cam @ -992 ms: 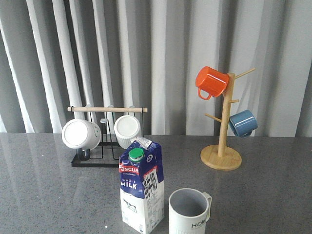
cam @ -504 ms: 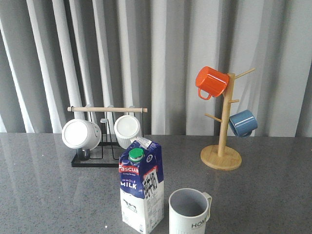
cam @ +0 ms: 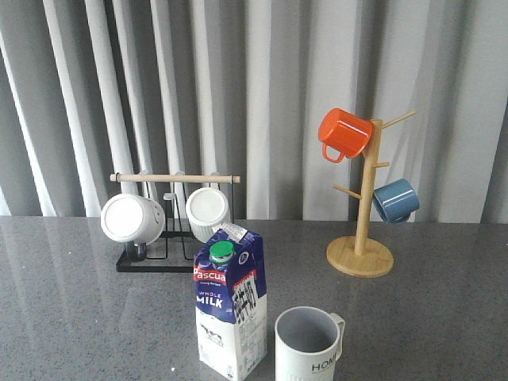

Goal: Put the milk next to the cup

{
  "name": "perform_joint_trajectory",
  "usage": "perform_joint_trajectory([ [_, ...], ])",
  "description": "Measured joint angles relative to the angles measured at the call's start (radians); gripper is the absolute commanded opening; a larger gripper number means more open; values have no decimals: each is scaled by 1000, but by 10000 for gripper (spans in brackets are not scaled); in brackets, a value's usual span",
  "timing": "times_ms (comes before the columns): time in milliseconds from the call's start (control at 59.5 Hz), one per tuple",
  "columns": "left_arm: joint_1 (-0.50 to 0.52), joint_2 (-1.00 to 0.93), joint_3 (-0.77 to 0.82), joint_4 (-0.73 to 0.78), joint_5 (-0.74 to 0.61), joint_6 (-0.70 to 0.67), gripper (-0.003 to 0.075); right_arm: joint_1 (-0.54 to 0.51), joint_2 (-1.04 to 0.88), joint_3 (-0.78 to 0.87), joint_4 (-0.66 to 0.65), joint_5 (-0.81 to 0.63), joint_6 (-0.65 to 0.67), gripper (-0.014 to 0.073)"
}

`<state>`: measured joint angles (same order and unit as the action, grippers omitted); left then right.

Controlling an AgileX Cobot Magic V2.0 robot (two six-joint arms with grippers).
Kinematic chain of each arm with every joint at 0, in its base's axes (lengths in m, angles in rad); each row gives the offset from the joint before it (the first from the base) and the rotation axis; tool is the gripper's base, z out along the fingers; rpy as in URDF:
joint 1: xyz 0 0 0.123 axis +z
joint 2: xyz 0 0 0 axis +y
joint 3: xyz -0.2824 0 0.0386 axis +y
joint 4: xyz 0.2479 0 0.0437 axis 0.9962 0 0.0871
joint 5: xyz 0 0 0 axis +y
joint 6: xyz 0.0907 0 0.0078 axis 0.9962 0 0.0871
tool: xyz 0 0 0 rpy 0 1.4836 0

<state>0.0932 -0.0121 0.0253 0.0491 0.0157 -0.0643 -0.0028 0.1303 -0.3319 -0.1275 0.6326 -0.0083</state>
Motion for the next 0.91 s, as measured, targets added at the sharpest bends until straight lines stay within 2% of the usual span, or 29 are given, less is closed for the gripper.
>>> perform_joint_trajectory([
  [101, 0, 0, 0, 0, 0, 0, -6, -7, -39, 77, -28, -76, 8, -8],
  [370, 0, 0, 0, 0, 0, 0, -6, -10, -138, 341, -39, -338, 141, -6],
  [572, 0, 0, 0, 0, 0, 0, -6, -10, -141, 358, -47, -352, 262, -6],
  [790, 0, 0, 0, 0, 0, 0, -6, -10, -141, 358, -65, -463, 270, -6],
  [908, 0, 0, 0, 0, 0, 0, -6, -10, -141, 358, -102, -465, 270, -6],
])
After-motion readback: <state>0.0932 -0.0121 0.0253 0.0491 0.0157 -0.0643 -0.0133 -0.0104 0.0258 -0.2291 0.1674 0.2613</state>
